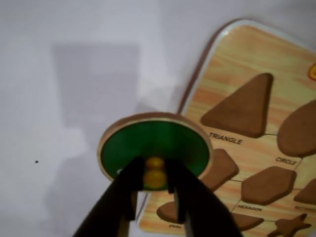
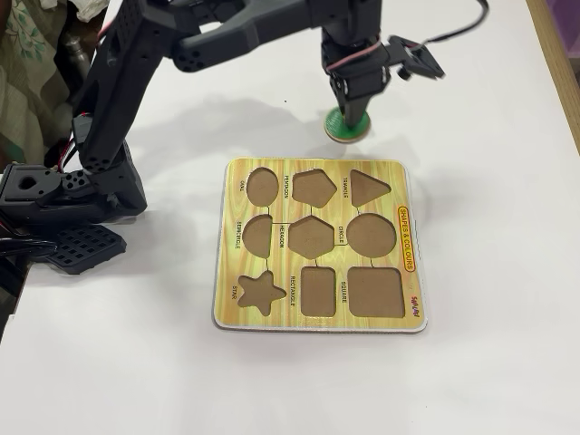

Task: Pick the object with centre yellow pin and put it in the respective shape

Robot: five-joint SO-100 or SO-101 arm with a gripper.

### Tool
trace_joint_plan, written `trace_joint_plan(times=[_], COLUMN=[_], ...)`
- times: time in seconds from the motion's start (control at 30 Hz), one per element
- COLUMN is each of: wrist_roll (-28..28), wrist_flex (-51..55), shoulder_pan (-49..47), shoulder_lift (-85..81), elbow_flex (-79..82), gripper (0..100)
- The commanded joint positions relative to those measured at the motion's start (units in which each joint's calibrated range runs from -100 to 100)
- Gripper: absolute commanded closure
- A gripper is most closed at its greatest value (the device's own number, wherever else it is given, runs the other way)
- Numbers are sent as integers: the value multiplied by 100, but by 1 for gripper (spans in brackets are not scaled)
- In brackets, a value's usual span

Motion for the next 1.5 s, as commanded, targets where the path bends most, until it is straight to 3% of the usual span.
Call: trace_joint_plan(times=[0.0, 0.7, 1.47], wrist_roll=[-10, 47, 11], wrist_flex=[-41, 11, -50], shoulder_pan=[388, 1999, 2351], shoulder_lift=[-429, -346, 525], elbow_flex=[-135, -108, -126], gripper=[99, 99, 99])
